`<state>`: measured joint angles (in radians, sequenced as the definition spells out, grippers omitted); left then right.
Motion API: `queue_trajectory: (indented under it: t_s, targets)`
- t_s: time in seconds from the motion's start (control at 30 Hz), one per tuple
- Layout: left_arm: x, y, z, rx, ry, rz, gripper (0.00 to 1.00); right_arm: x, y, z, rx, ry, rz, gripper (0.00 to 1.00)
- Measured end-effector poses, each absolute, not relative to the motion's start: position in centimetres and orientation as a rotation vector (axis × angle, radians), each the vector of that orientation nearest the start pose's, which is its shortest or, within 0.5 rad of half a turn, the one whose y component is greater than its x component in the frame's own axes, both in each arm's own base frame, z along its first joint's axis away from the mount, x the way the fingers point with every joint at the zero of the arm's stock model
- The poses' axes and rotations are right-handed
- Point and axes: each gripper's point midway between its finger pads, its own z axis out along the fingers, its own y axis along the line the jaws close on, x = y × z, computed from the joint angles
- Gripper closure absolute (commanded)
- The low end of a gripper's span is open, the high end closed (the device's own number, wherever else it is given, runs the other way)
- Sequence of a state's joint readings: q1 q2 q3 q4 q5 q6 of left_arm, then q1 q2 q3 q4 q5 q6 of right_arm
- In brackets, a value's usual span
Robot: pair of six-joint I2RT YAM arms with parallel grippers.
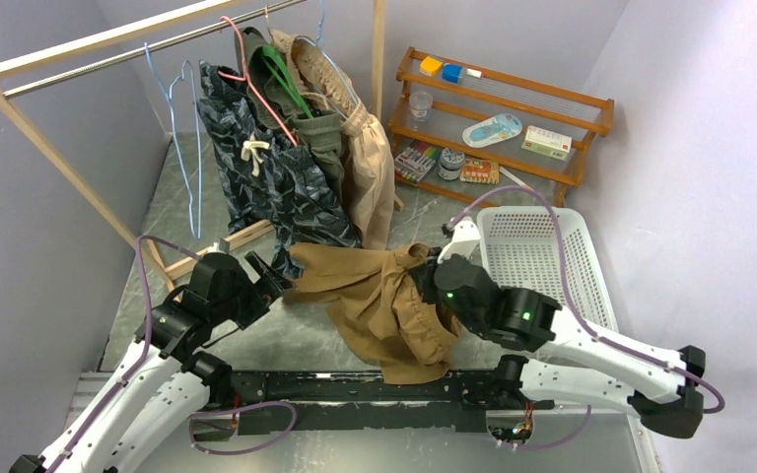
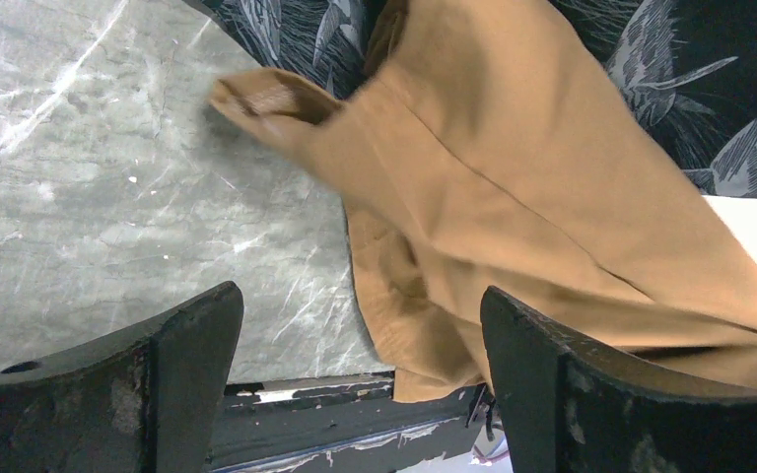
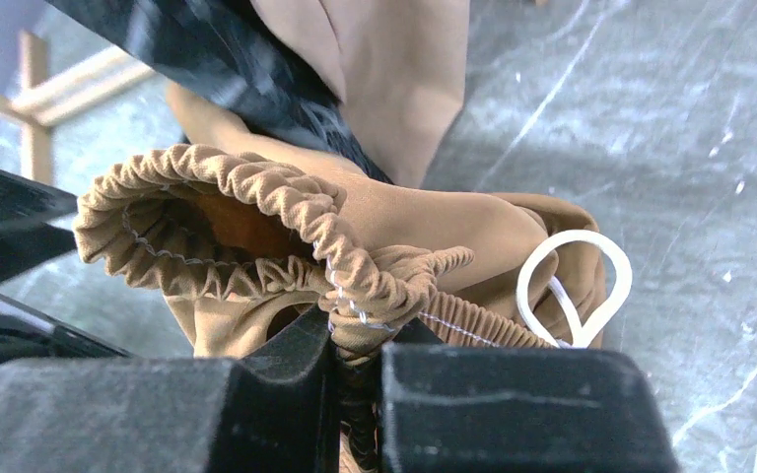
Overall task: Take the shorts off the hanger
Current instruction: Adjust the shorts at the center of the board.
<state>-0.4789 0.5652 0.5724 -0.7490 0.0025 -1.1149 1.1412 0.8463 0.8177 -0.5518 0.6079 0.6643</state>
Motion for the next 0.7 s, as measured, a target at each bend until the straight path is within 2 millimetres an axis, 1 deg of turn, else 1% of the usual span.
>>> queue_trajectory:
  t_s: [0.07, 0.13, 0.17, 0.2, 0.23, 0.3, 0.37, 0.4, 0.47, 0.5, 0.53, 0.57, 0.6, 0.63, 0.7]
  targets:
    - [17.2, -13.2, 13.5, -0.766, 2.330, -0.775, 0.06, 18.5, 20.6, 23.2, -0.127, 2.017, 0.492, 1.00]
    - [17.2, -13.2, 13.5, -0.766, 2.330, -0.775, 0.07, 18.7, 20.1, 24.7, -0.100, 1.997, 0.490, 1.00]
    - [17.2, -13.2, 13.5, -0.766, 2.330, -0.776, 0.07, 18.7, 19.9, 25.1, -0.076, 1.997, 0.490, 1.00]
    - [17.2, -13.2, 13.5, -0.767, 2.328, -0.778, 0.07, 18.7, 19.8, 25.1, -0.054, 2.002, 0.490, 1.00]
    - [17.2, -13.3, 13.4, -0.769, 2.329, -0.780, 0.07, 18.6, 19.7, 24.6, -0.040, 2.019, 0.493, 0.99]
    - [17.2, -13.3, 13.2, -0.773, 2.331, -0.780, 0.07, 17.9, 20.2, 22.7, -0.047, 2.070, 0.520, 0.96]
    - [17.2, -13.3, 13.0, -0.775, 2.336, -0.779, 0.07, 16.4, 21.1, 19.3, -0.091, 2.159, 0.574, 0.90]
    - [17.2, -13.3, 13.0, -0.775, 2.337, -0.780, 0.07, 15.7, 21.3, 17.6, -0.107, 2.203, 0.589, 0.85]
    - [17.2, -13.4, 13.0, -0.777, 2.335, -0.784, 0.07, 13.7, 21.3, 13.0, -0.136, 2.348, 0.581, 0.78]
    - [17.2, -13.4, 13.0, -0.776, 2.335, -0.786, 0.07, 13.2, 21.1, 11.7, -0.131, 2.397, 0.563, 0.73]
    - [17.2, -13.4, 13.0, -0.775, 2.335, -0.788, 0.07, 12.7, 20.9, 10.8, -0.126, 2.439, 0.542, 0.63]
    - [17.3, -13.5, 13.0, -0.775, 2.335, -0.790, 0.07, 12.4, 20.6, 9.9, -0.112, 2.481, 0.509, 0.51]
    - [17.3, -13.5, 13.0, -0.774, 2.336, -0.792, 0.07, 12.2, 20.4, 9.3, -0.096, 2.515, 0.473, 0.34]
    - [17.3, -13.5, 13.0, -0.774, 2.338, -0.792, 0.07, 12.1, 20.1, 8.9, -0.079, 2.544, 0.423, 0.26]
    - [17.3, -13.7, 12.9, -0.773, 2.346, -0.793, 0.07, 12.3, 19.7, 8.7, -0.042, 2.577, 0.336, 0.18]
